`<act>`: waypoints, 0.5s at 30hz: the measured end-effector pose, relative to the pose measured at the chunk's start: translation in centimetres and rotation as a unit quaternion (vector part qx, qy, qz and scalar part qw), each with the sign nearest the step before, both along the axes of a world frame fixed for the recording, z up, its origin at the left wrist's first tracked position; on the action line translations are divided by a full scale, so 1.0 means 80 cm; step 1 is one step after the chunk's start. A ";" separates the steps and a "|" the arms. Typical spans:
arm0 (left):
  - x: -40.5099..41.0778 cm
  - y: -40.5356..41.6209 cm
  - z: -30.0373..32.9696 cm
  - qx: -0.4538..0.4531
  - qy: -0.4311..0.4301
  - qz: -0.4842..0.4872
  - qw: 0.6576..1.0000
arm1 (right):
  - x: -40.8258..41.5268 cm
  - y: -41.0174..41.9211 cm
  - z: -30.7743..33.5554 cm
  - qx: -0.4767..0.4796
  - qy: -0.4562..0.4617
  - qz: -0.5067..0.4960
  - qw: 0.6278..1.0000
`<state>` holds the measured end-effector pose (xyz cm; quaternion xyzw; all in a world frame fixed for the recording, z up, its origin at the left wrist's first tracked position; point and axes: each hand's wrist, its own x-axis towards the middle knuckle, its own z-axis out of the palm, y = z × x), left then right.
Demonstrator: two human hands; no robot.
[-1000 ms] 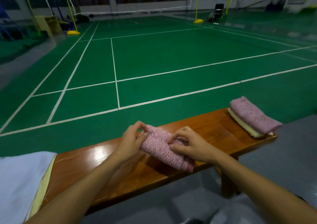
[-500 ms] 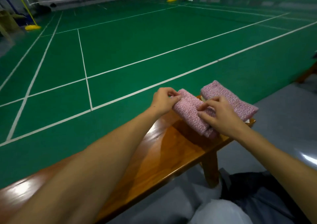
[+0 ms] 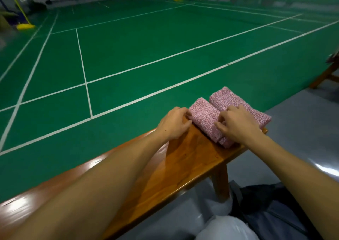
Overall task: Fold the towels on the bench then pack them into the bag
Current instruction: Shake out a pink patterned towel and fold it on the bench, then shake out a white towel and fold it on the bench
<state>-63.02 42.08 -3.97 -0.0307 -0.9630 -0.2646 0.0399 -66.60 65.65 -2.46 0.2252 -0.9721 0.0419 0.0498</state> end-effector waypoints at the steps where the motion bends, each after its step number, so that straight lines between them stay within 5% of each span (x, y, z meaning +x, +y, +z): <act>1: 0.013 -0.005 0.012 0.012 0.009 0.002 1.000 | 0.006 -0.005 0.004 -0.030 0.007 0.000 1.000; 7: 0.130 -0.066 0.081 -0.024 0.036 0.022 0.999 | 0.083 -0.063 0.042 -0.105 0.030 0.096 0.989; 15: 0.351 -0.175 0.118 -0.180 0.013 0.065 0.981 | 0.243 -0.206 0.064 -0.113 0.079 0.272 0.953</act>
